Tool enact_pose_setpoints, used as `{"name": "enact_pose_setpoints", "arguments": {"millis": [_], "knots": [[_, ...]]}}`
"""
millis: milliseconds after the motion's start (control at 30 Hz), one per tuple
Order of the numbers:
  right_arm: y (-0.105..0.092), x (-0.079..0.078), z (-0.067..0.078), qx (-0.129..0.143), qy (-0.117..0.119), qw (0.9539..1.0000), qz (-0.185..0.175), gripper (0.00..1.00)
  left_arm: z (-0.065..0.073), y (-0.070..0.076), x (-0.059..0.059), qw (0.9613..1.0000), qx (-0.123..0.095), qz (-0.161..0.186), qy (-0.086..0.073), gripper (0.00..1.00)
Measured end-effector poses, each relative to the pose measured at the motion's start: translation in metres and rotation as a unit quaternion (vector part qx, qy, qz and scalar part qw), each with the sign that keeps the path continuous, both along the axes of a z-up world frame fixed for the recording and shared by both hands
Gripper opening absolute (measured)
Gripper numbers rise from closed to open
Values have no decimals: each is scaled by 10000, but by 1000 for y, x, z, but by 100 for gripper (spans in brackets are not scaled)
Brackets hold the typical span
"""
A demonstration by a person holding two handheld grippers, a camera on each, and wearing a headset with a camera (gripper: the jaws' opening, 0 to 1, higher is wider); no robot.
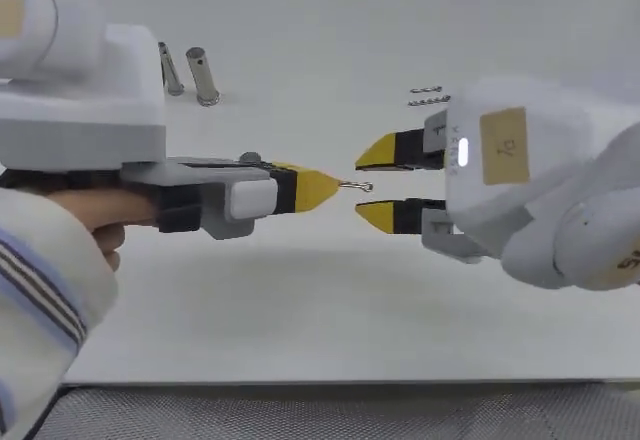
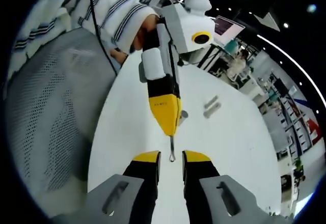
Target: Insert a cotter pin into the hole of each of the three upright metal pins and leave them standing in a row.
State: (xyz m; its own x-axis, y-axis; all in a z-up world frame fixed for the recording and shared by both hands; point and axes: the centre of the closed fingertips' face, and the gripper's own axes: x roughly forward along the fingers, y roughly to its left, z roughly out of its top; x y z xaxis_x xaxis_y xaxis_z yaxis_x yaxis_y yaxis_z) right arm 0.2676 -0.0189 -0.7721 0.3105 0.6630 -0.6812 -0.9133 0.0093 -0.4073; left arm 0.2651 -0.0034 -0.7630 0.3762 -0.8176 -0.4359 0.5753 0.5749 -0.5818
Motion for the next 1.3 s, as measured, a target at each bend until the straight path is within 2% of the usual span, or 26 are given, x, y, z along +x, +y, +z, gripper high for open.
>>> {"name": "enact_pose_setpoints", "arguments": {"millis": [133, 167, 200, 233, 267, 367, 400, 433, 500, 633, 733, 767, 800, 867, 900, 933, 1000, 1033, 1067, 1133, 1167, 1300], "knots": [[-6, -2, 0, 193, 501, 9984, -175, 20, 4, -2, -3, 9992, 59, -231, -328, 0], [-6, -1, 0, 223, 544, 9981, -171, 20, 4, -3, -4, 9989, 69, -280, -382, 0], [-7, -3, -1, 268, 726, 9968, -198, 20, 4, -4, -5, 9980, 123, -367, -501, 0], [-8, -4, -2, 304, 871, 9954, -246, 20, 4, -5, -6, 9975, 159, -420, -547, 0], [-8, -5, -2, 308, 920, 9950, -248, 20, 4, -5, -6, 9973, 168, -430, -563, 0], [-10, -6, -2, 429, 1225, 9910, -311, 20, 7, -9, -9, 9946, 209, -622, -800, 0], [-10, -7, -2, 453, 1253, 9907, -288, 20, 8, -11, -10, 9925, 238, -740, -946, 0], [-9, -10, -1, 524, 1397, 9885, -240, 20, 8, -12, -12, 9908, 253, -854, -1018, 0], [-8, -11, -1, 606, 1542, 9858, -264, 20, 10, -15, -15, 9868, 301, -1016, -1227, 0], [-8, -15, -1, 664, 1761, 9819, -225, 19, 12, -16, -19, 9813, 302, -1247, -1436, 0], [-7, -17, -2, 640, 1807, 9812, -208, 19, 15, -16, -20, 9757, 286, -1391, -1667, 0], [-7, -18, -2, 655, 1845, 9805, -195, 19, 15, -16, -21, 9749, 284, -1420, -1693, 0], [-6, -20, -3, 700, 1953, 9780, -192, 19, 16, -17, -22, 9674, 319, -1603, -1937, 0], [-5, -22, -2, 721, 2023, 9765, -185, 19, 17, -17, -24, 9558, 409, -1825, -2271, 0], [-5, -23, -2, 720, 2036, 9763, -167, 19, 17, -17, -26, 9534, 394, -1903, -2309, 0], [-5, -24, -2, 740, 2066, 9755, -149, 18, 17, -18, -27, 9529, 381, -1917, -2318, 0], [-4, -26, 0, 774, 2140, 9737, -93, 17, 19, -20, -29, 9458, 392, -2026, -2506, 0], [-3, -28, 1, 788, 2171, 9729, -71, 16, 19, -21, -29, 9473, 377, -2005, -2471, 0], [-2, -30, 2, 799, 2222, 9717, -45, 16, 20, -23, -30, 9470, 360, -2016, -2474, 0], [-1, -32, 3, 873, 2308, 9691, -35, 15, 21, -25, -31, 9446, 373, -2054, -2534, 0], [-2, -33, 3, 866, 2335, 9685, -13, 14, 22, -26, -32, 9446, 365, -2060, -2528, 0], [-4, -36, 3, 814, 2341, 9688, 56, 12, 25, -28, -34, 9435, 321, -2068, -2569, 0]]}}
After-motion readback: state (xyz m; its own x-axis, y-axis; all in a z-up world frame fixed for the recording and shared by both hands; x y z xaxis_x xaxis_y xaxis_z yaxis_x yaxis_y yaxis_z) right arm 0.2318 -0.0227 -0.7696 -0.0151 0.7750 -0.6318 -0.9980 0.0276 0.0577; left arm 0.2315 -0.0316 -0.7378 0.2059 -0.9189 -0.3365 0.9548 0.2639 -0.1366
